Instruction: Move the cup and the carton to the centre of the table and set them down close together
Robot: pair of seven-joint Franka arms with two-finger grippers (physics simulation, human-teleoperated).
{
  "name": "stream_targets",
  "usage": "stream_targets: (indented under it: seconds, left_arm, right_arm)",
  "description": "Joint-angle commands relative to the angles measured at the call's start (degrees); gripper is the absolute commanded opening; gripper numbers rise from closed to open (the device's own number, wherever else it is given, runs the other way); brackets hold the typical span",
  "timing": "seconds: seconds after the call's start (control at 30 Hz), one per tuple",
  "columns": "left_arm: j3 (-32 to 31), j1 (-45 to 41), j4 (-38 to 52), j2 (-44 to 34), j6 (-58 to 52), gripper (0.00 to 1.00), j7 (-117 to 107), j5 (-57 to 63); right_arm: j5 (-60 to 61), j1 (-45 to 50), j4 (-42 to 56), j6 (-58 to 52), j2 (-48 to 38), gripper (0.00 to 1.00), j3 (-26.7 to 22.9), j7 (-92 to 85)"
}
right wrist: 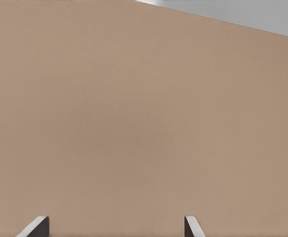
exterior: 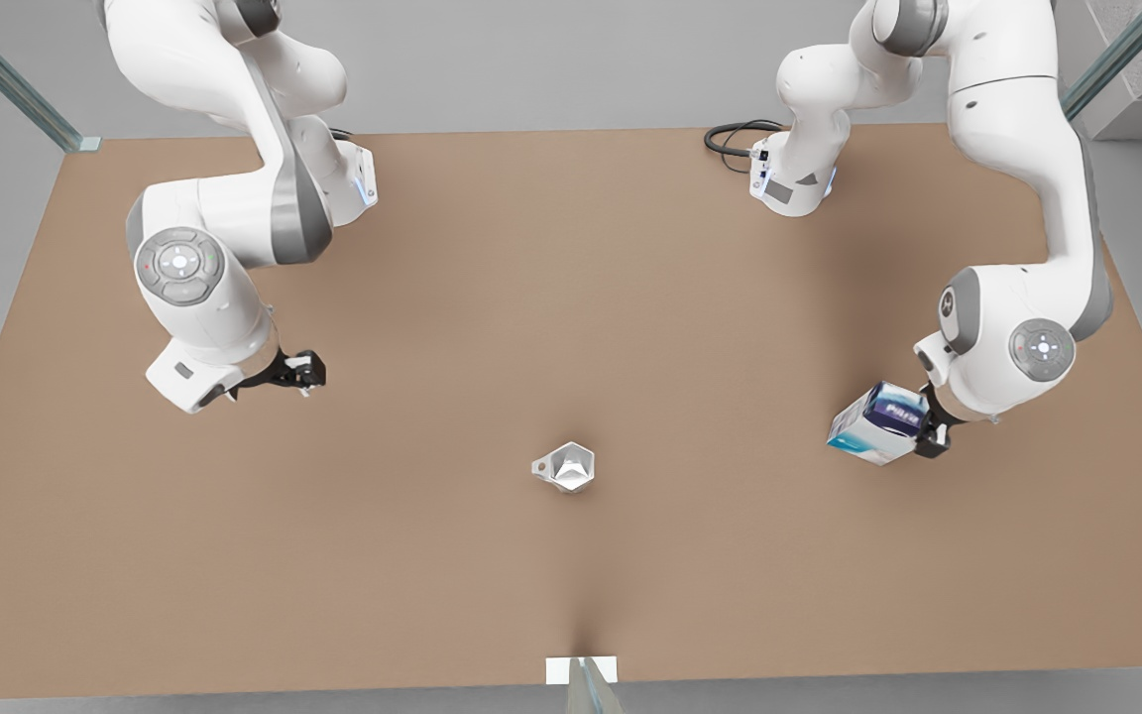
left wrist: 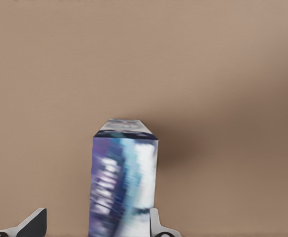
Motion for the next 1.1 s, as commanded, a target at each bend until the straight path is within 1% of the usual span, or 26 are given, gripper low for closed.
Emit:
stream_targets:
  seconds: [0.0, 0.2, 0.63, 0.67, 0.7, 0.73, 0.83, 1.0, 1.07]
  left_arm:
    - [0.0, 0.0, -0.5, 0.0, 0.2, 1.00, 0.0, -0.2]
    - [0.0, 0.0, -4.6, -2.5, 0.2, 1.00, 0.1, -0.5]
    - [0.0, 0.4, -5.2, 1.4, 4.7, 0.99, 0.1, -0.5]
    - [0.0, 0.4, -5.2, 1.4, 4.7, 0.96, 0.1, -0.5]
    - [0.0, 0.4, -5.2, 1.3, 4.7, 0.72, 0.1, -0.5]
    - [0.0, 0.4, -5.2, 1.2, 4.7, 0.58, 0.1, -0.6]
    - [0.0, 0.3, -5.2, 1.1, 4.4, 0.62, 0.1, -0.6]
    - [0.0, 0.1, -5.2, 0.8, 4.1, 0.62, 0.1, -0.6]
    - [-0.1, -0.1, -5.2, -1.6, 2.2, 0.62, 0.4, -0.7]
  right_arm:
    - [0.0, 0.0, 0.0, 0.0, -0.1, 1.00, 0.0, -0.1]
    - [0.0, -0.1, 0.0, 0.0, -0.1, 1.00, 0.0, -0.1]
    - [0.0, -0.2, 0.0, -0.1, -0.1, 1.00, 0.0, -0.1]
    - [0.0, -0.1, 0.0, -0.1, -0.1, 1.00, 0.0, -0.1]
    - [0.0, -0.1, 0.0, -0.1, -0.1, 1.00, 0.0, -0.1]
    - [0.0, -0.1, 0.0, -0.1, -0.1, 1.00, 0.0, -0.1]
    - [0.1, -0.1, 0.0, -0.1, -0.1, 1.00, 0.0, -0.1]
    - [0.1, -0.2, 0.0, -0.1, -0.3, 1.00, 0.0, -0.1]
    - [0.1, -0.2, 0.0, -0.1, -0.3, 1.00, 0.0, 0.0]
